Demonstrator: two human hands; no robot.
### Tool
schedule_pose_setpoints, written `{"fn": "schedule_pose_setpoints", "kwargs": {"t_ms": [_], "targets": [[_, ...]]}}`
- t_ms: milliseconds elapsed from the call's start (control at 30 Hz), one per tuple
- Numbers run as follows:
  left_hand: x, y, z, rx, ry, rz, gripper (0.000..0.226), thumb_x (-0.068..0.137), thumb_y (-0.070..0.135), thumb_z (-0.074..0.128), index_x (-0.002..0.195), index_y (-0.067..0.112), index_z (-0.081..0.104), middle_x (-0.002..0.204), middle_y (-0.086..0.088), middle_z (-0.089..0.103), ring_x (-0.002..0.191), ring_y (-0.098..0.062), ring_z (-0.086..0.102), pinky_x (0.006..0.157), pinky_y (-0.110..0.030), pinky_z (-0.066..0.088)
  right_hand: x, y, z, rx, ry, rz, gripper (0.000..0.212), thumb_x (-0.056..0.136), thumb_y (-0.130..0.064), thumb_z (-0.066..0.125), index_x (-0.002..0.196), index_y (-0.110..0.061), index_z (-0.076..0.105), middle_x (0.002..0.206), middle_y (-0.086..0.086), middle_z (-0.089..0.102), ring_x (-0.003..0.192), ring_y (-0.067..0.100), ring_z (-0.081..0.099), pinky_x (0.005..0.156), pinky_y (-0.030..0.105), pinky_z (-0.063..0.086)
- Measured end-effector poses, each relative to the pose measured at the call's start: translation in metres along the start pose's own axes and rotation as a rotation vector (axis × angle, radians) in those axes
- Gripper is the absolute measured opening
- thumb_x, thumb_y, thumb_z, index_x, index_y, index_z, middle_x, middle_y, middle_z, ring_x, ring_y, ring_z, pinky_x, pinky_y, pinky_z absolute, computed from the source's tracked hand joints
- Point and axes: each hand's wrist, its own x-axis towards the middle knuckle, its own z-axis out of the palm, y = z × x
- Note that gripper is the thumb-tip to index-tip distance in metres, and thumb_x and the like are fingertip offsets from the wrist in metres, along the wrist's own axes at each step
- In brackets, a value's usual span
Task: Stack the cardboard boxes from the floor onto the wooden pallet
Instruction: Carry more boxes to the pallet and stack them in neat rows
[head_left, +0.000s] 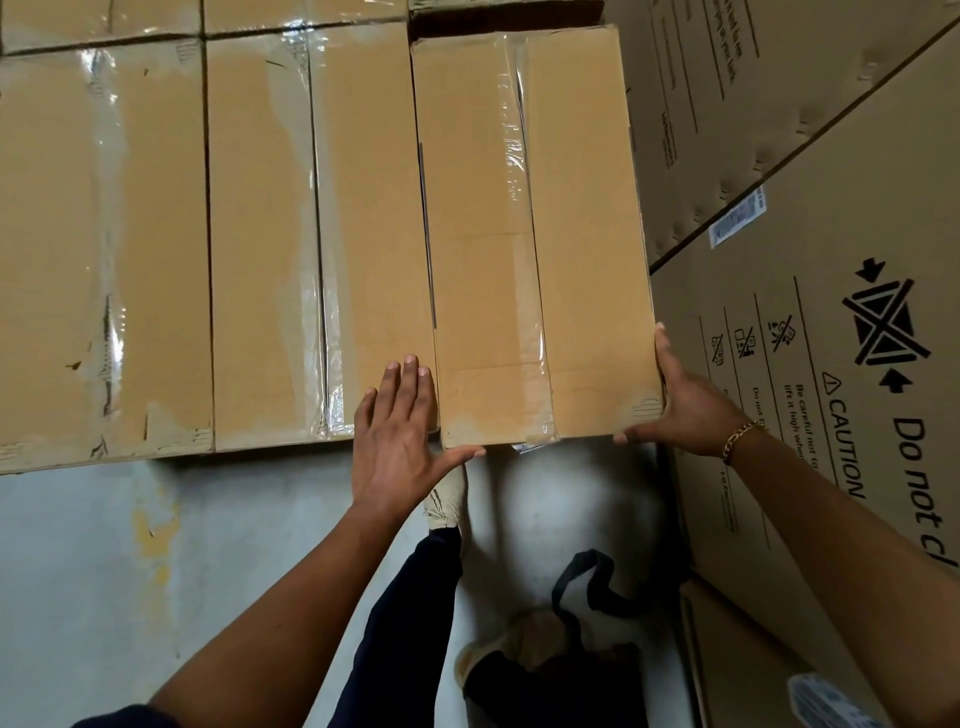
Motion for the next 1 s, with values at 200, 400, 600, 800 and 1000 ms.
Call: {"fn": "schedule_pose_setpoints", "kwargs": {"t_ms": [200,400,600,800,1000], "targets": [[0.001,0.000,0.000,-0.008,0.031,-0.009,0.120,0.078,0.096,0.037,0.159,0.008,0.034,0.170,-0.010,0.024,0.156,-0.028,0.022,0.119,-0.049,0.028,0.005,0.003,-0.001,0.022,0.003,-0.005,0.158,0.056,-0.053,0.096,0.155,-0.042,-0.026,0.149,0.014,0.054,0.125,0.036,0.059,0.110,0.049,0.045],[0.009,-0.005,0.002,-0.018,-0.019,-0.006,0.140,0.069,0.102,0.042,0.165,0.006,0.008,0.174,-0.012,0.000,0.160,-0.027,-0.003,0.128,-0.051,0.011,0.001,0.008,0.006,0.085,0.021,-0.005,0.157,0.057,-0.055,0.095,0.156,-0.039,-0.026,0.150,0.014,0.052,0.128,0.036,0.057,0.111,0.048,0.044],[0.012,-0.006,0.004,0.026,-0.052,-0.001,0.142,0.070,0.104,0.033,0.164,0.004,-0.002,0.172,-0.015,-0.010,0.159,-0.028,-0.013,0.129,-0.053,0.006,0.002,0.012,0.010,0.116,0.064,-0.038,0.142,0.047,-0.059,0.095,0.157,-0.037,0.008,0.134,0.003,0.063,0.118,0.031,0.062,0.100,0.045,0.052],[0.013,-0.008,0.005,0.031,-0.003,0.014,0.135,0.075,0.101,0.033,0.163,0.001,0.011,0.172,-0.018,0.003,0.160,-0.030,0.001,0.128,-0.053,0.014,0.005,0.011,0.008,0.110,0.081,-0.059,0.131,0.058,-0.040,0.099,0.157,-0.033,0.012,0.128,0.002,0.065,0.111,0.029,0.063,0.095,0.039,0.052],[0.015,-0.007,0.006,0.033,0.030,-0.002,0.129,0.078,0.096,0.042,0.161,0.000,0.021,0.170,-0.019,0.015,0.159,-0.032,0.014,0.126,-0.053,0.022,0.011,0.008,0.002,0.103,0.075,-0.058,0.130,0.054,-0.047,0.098,0.154,-0.035,0.015,0.125,0.001,0.066,0.108,0.029,0.065,0.093,0.043,0.055]]}}
